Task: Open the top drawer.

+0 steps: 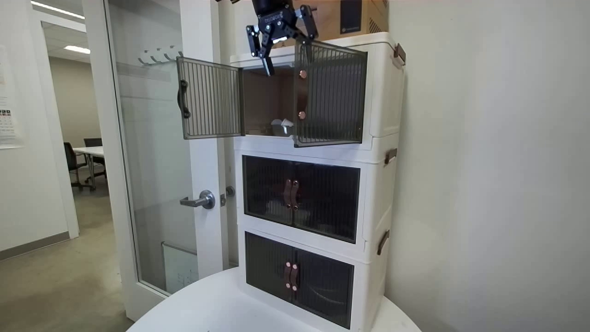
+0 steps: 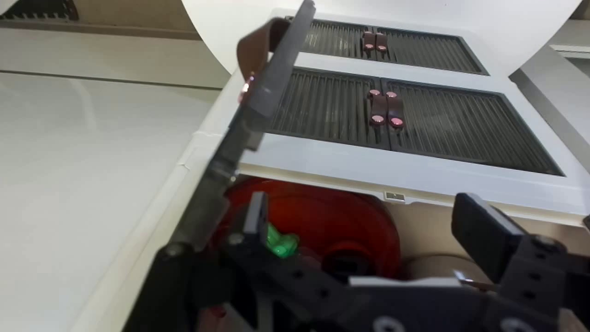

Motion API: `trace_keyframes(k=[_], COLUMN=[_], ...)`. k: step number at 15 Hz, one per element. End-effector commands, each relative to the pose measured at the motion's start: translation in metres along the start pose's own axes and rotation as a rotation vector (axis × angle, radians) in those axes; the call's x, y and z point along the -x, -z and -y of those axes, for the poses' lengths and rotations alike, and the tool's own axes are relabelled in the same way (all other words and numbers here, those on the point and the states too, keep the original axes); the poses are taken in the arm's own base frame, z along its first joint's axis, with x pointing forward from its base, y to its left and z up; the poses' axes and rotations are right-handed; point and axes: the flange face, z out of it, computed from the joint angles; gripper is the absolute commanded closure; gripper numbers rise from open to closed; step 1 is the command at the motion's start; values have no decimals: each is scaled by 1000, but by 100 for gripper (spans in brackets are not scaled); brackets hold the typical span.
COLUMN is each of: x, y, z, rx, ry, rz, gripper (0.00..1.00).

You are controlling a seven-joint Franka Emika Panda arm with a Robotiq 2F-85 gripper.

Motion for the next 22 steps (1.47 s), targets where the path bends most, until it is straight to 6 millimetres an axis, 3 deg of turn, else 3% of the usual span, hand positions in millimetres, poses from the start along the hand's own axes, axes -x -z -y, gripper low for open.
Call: trace_keyframes(k=[1,4,8,11,13,15,21,22], x=[10,16,25,25,20,14,7,4], y=[16,26,22,19,28,50,125,120], z=[-20,-55,-106,-118,-104,-78,18,39], rx=[73,166,311,330,289,269,162,105], ry=[-58,-111,-177,-183,-151,-92,60,85], rz=[28,27,58,47,6,-56,-271,-277], gripper=[0,0,0,0,0,0,0,0])
